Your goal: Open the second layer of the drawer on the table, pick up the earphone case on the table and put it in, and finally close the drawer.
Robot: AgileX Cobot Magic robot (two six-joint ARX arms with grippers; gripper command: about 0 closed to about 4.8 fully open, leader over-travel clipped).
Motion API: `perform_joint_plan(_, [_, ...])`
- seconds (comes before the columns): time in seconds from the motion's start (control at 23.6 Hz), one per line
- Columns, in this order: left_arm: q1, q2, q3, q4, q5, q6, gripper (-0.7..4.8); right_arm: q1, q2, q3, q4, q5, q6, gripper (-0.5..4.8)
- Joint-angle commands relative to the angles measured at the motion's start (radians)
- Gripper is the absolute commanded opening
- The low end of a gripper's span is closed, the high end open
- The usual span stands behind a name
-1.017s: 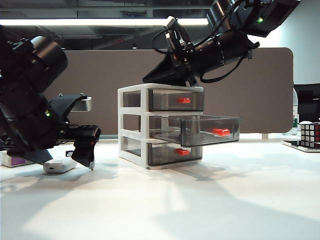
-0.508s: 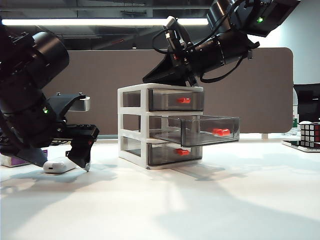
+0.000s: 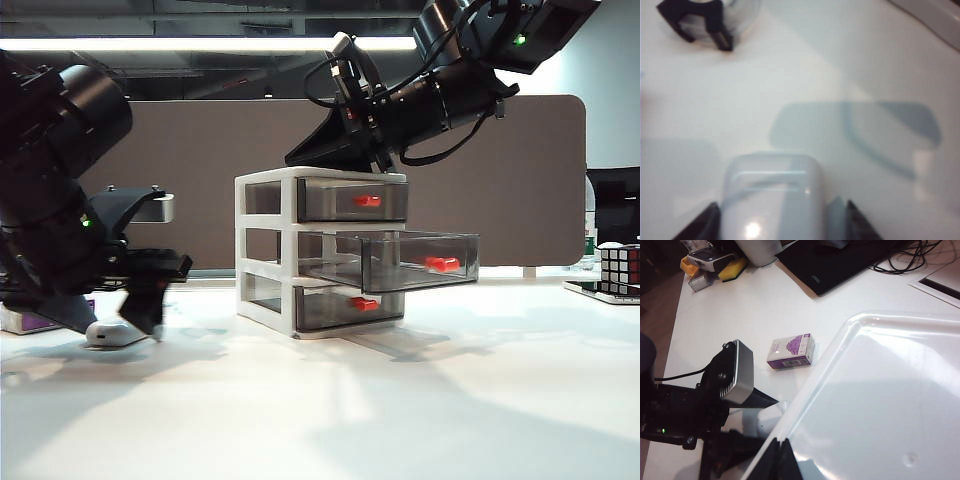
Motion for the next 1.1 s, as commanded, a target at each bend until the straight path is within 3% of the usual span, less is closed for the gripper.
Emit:
perform_joint_plan(0.04, [0.026,0.006,-0.009,-0.060,0.013,0.014,3.36,0.002,0.023,-0.022,-0.131,0.006,0.034,-0.05])
perform_joint_plan(0.59, [0.039,0.006,-0.009,-0.058,0.056,0.014,3.35,0.002,0.023,-0.022,-0.133,0.007,0.034,-0.05])
perform_joint_plan(0.64, [0.039,0.006,-0.009,-0.058,0.057,0.013,3.14,0.002,0.023,-0.022,-0.133,0.007,0.034,-0.05])
perform_joint_plan(0.68, [0.039,0.006,-0.009,-0.058,0.086,0.014,1.86,0.002,0.023,-0.022,-0.133,0.007,0.034,-0.05])
perform_joint_plan(0.76, [0.039,0.006,-0.010,-0.056,0.110,0.015,0.41,0.002,0.023,-0.022,-0.133,0.007,0.034,-0.05])
perform_joint_plan(0.8, [0.039,0.006,-0.010,-0.054,0.118,0.016,0.10,0.002,0.023,-0.022,-0.133,0.007,0.034,-0.05])
perform_joint_plan(1.1, [0.038,0.006,-0.010,-0.050,0.121,0.050,-0.05,0.002,0.023,-0.022,-0.133,0.007,0.034,-0.05])
